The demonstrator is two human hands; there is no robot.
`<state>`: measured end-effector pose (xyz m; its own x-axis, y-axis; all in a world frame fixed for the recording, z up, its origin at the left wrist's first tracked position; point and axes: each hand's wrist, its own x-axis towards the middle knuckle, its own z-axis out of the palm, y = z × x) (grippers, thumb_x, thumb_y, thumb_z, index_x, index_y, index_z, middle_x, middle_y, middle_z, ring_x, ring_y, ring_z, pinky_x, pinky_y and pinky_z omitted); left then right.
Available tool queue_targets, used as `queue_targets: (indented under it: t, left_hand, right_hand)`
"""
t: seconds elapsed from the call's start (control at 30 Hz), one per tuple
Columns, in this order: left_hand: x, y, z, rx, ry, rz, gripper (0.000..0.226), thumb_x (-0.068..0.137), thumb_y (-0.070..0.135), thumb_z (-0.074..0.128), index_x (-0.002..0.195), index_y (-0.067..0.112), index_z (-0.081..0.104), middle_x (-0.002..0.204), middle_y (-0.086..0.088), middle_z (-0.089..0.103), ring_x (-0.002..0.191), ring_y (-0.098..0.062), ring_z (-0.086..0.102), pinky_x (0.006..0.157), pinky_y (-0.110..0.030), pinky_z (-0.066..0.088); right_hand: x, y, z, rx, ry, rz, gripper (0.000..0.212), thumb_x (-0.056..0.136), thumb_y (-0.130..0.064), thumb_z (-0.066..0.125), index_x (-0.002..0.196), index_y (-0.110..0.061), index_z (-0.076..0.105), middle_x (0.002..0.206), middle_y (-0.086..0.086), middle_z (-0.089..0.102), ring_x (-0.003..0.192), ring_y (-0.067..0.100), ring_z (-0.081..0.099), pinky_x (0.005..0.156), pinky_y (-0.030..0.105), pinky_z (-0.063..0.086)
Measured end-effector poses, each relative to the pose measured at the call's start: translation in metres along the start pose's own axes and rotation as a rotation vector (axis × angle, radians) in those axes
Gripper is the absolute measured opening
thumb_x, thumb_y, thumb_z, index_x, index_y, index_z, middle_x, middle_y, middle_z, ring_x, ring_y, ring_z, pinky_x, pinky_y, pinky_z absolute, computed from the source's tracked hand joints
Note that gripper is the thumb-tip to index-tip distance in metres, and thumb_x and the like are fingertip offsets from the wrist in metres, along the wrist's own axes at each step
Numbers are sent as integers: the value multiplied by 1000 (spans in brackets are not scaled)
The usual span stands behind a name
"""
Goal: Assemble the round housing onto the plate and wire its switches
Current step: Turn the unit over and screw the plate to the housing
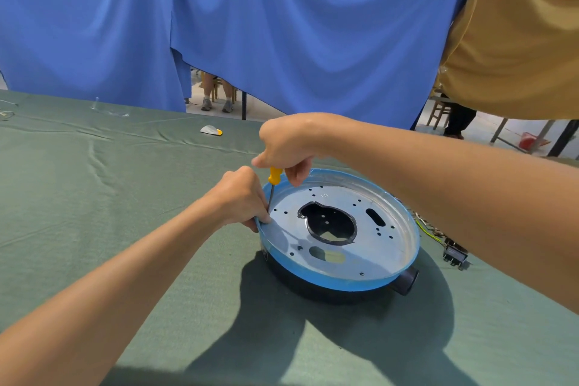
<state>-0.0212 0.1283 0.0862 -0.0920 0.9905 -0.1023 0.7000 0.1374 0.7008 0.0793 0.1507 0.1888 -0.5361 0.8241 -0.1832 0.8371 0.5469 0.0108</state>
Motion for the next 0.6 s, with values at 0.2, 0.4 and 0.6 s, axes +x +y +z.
queue_targets:
  t: [0.2,0.4,0.6]
  left_hand:
    - [1,1,1,31,-3,-2,7,75,-5,79,75,1,76,74,-14,72,52,-17,67,45,-15,50]
    - [3,2,-1,50,-34,-2,8,76,-4,80,74,3,76,74,-13,73,52,-16,68,46,-15,51]
    - [0,3,0,96,-27,20,5,77,1,81,77,1,76,71,-11,71,48,-14,67,46,-15,51]
  right_hand:
    - [-10,1,-11,-142,51,-163,13,89,-19,66,95,-8,70,57,-6,65,49,6,65,46,13,48]
    - [-5,9,0,-169,158,-187,42,99,-29,51,66,-5,59,50,0,66,44,4,61,67,27,57]
    - [0,16,3,7,120,-113,43,99,-35,50,70,-4,59,52,3,66,43,14,64,56,25,55]
